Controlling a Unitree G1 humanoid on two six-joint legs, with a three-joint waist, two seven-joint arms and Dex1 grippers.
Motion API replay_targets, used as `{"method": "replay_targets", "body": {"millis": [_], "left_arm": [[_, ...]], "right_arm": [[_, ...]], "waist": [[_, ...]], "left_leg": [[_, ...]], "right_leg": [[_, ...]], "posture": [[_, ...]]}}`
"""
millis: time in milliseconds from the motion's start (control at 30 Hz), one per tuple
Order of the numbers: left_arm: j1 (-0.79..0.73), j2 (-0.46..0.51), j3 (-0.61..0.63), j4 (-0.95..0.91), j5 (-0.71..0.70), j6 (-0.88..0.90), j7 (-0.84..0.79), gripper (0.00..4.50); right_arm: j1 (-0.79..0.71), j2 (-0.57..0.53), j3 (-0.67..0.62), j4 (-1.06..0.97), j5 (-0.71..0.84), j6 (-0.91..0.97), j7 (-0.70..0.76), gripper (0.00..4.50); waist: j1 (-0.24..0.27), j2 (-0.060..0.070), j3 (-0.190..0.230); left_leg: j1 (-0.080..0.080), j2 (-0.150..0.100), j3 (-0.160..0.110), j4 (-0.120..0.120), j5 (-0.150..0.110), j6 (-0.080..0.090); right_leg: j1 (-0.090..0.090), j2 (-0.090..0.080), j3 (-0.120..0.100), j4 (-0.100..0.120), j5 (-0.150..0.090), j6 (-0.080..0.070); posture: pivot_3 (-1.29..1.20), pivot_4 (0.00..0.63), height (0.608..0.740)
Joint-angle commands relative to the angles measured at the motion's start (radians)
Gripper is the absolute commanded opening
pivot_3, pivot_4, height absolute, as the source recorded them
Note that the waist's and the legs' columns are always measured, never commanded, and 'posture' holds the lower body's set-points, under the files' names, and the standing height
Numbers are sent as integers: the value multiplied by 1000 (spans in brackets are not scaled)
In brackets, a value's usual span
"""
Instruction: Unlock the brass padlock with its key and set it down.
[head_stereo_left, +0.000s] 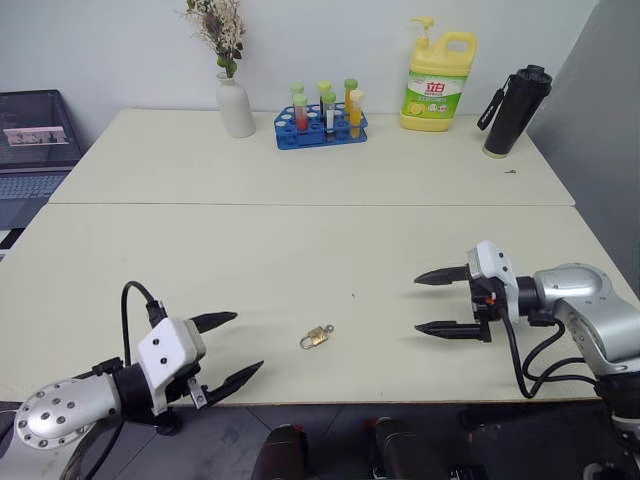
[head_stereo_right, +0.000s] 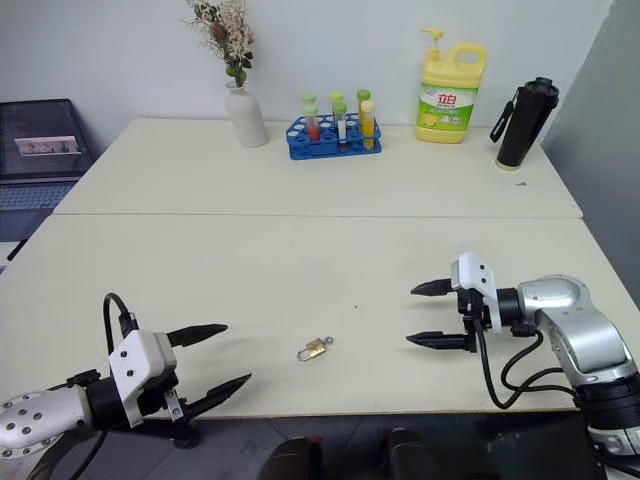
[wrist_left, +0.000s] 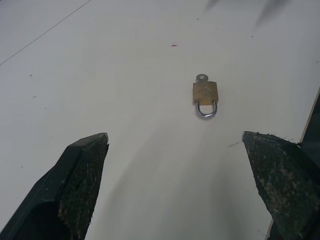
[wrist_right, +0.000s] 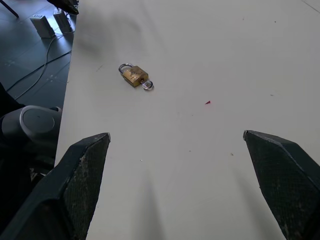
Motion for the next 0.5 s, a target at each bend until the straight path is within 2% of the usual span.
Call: {"method": "replay_targets", "body": {"millis": [33,233,500], "left_arm": [[-21,8,-7,-11,-31,9,-10,4500],[-32,18,-20,-33,-7,30,13,4500],[-57,47,-28,-64,-81,91,-35,4500]], "right_arm": [[-3,-14,-6,-45,16,0,6,4475],[5,-10,-3,-63,19,5,1,4475],[2,-8,3,-64,27,11,8,4475]], "waist": [[0,0,0],[0,0,0],[0,0,0]], "left_leg": [[0,0,0,0,0,0],[0,0,0,0,0,0],[0,0,0,0,0,0]], "right_leg": [[0,0,0,0,0,0],[0,0,0,0,0,0],[0,0,0,0,0,0]], "posture": [[0,150,740],[0,150,740],[0,150,740]]}}
